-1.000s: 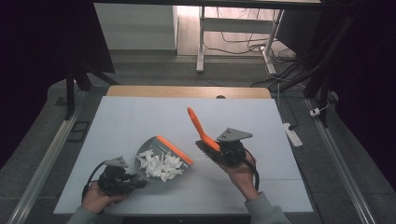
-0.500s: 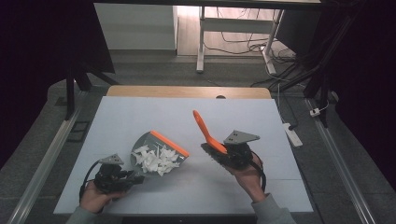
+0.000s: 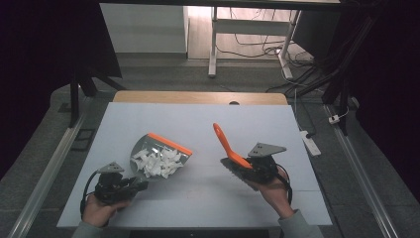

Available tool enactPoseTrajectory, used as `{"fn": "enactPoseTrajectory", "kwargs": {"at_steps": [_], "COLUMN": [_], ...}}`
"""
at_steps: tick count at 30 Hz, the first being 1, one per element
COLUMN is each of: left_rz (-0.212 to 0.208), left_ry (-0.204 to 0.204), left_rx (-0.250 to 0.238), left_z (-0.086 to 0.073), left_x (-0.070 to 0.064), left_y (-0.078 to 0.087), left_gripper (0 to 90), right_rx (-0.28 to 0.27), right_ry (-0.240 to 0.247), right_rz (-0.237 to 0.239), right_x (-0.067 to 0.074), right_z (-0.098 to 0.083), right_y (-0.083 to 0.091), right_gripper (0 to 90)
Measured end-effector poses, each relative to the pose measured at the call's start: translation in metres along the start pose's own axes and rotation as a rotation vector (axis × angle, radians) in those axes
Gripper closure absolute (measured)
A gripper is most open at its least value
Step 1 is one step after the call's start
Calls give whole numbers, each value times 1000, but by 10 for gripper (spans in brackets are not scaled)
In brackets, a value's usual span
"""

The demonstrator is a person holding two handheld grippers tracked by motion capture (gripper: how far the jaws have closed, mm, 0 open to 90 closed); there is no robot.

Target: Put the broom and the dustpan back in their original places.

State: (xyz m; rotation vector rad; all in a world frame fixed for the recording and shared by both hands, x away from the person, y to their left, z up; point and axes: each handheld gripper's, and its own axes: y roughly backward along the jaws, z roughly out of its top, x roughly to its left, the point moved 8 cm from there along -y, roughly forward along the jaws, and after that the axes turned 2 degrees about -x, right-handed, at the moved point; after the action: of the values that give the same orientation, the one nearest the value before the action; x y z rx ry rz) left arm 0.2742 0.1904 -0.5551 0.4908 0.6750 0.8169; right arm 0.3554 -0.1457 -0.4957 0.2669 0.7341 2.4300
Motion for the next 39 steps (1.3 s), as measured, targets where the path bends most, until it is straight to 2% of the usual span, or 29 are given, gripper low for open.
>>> {"fn": "enactPoseTrajectory", "kwargs": {"at_steps": [5, 13, 19, 26, 28, 34, 39], "left_rz": [46, 125, 179, 208, 214, 243, 260], "left_ry": [45, 160, 218, 247, 248, 261, 267], "left_rx": [-39, -89, -118, -109, -95, -69, -54], "left_z": [1, 0, 0, -2, -4, -5, -7], "left_x": [3, 13, 22, 27, 28, 36, 42], "left_y": [4, 4, 4, 1, -2, -9, -13], "left_gripper": [612, 612, 613, 612, 612, 612, 612], "right_rx": [10, 46, 60, 73, 83, 125, 162], "right_ry": [-38, -116, -147, -192, -220, -274, -302], "right_rz": [10, 36, 47, 43, 43, 47, 10], "right_x": [-7, -14, -17, -20, -24, -35, -48], "right_z": [-8, -24, -33, -41, -45, -60, -69], "right_y": [6, 11, 13, 20, 19, 8, 0], "right_gripper": [707, 707, 707, 707, 707, 707, 705]}}
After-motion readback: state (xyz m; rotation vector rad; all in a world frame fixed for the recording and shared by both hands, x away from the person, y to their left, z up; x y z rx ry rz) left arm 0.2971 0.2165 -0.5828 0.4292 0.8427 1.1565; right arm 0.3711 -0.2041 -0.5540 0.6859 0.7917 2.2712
